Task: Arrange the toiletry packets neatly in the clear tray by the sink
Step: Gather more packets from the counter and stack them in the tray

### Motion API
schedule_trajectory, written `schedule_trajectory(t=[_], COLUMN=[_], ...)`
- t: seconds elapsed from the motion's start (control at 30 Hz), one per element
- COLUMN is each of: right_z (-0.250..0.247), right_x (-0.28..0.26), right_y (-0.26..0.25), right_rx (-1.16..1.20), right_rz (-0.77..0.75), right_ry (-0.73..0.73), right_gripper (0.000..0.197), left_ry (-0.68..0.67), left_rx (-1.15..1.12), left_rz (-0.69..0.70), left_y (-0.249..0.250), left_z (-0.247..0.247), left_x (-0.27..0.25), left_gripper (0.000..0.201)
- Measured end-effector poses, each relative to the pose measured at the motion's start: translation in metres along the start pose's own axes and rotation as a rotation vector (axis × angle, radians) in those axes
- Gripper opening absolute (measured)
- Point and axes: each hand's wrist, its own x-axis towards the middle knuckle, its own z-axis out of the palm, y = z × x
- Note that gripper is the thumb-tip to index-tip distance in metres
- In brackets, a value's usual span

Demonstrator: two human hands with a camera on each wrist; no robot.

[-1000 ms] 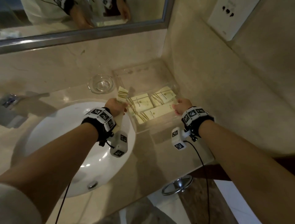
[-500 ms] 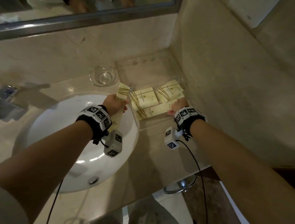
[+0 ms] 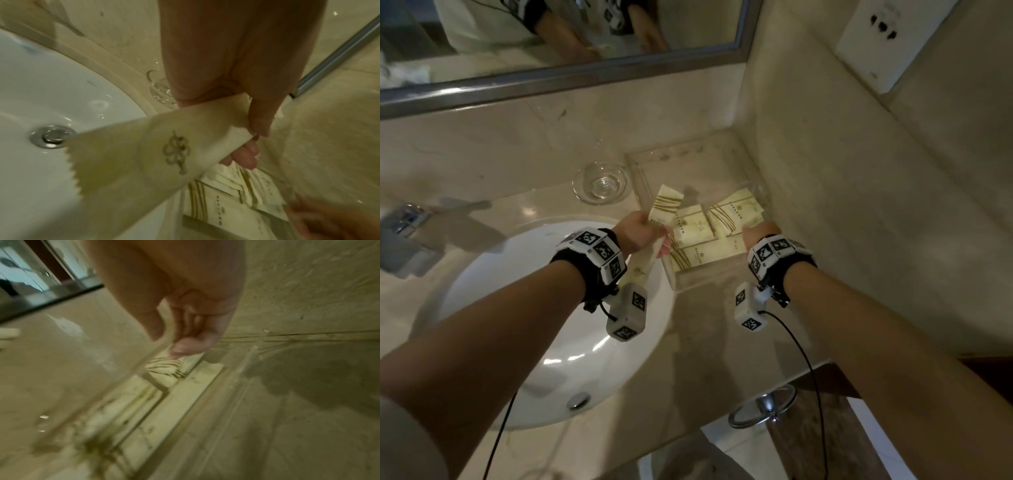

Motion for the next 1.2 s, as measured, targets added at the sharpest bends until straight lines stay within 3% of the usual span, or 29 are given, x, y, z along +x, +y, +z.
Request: schedule_trajectory(t=[0.03,0.13,0.27,0.37,0.5,0.67,0.73,0.83,0.97,1.1,1.2], right_z=[-0.001,0.0,-0.002,-0.002,-0.003,-0.012,-0.014,-0.018,-0.027,-0.033,-0.029], right_x=[0.003,-0.009,-0.028,-0.035,-0.034,-0.03,-0.029,-0.023,-0.011,0.001,0.01], right_y=[-0.006,-0.023,-0.024,-0.021,-0.015,-0.009,-0.009,-0.007,-0.001,0.007,0.015], right_rx=[-0.018,0.212,0.197,0.127,0.143,0.266,0.279,0.241,0.294,0.438,0.347], right_rz=[-0.065,-0.181,-0.308,-0.335,-0.349,-0.301,-0.31,-0.305,-0.226,-0.072,-0.084], right_ry=[-0.045,-0.1,-0.258,-0.396,-0.48,-0.585,-0.558,-0.533,-0.499,-0.315,-0.105], right_gripper=[0.04,0.029,0.02,0.036,0.041,0.005,0.008,0.006,0.023,0.013,0.023], left_ry=[-0.02,-0.041,0.062,0.088,0.129,0.173,0.179,0.297,0.368,0.238,0.126], left_rx=[0.003,0.009,-0.01,-0.127,-0.207,-0.295,-0.365,-0.436,-0.294,0.008,0.245], left_rz=[0.014,0.067,0.109,0.13,0.167,0.108,0.071,0.075,0.029,-0.098,-0.131], left_y=[0.004,0.012,0.027,0.035,0.034,0.026,0.025,0.021,0.013,0.002,-0.001], left_z=[0.003,0.009,0.011,0.01,0.007,0.0,0.001,-0.001,-0.001,0.001,0.01], left_x=[-0.001,-0.003,-0.006,-0.009,-0.011,-0.011,-0.013,-0.01,-0.006,0.0,0.001], left_gripper=[0.012,0.009,0.026,0.004,0.012,0.012,0.013,0.02,0.025,0.02,0.01])
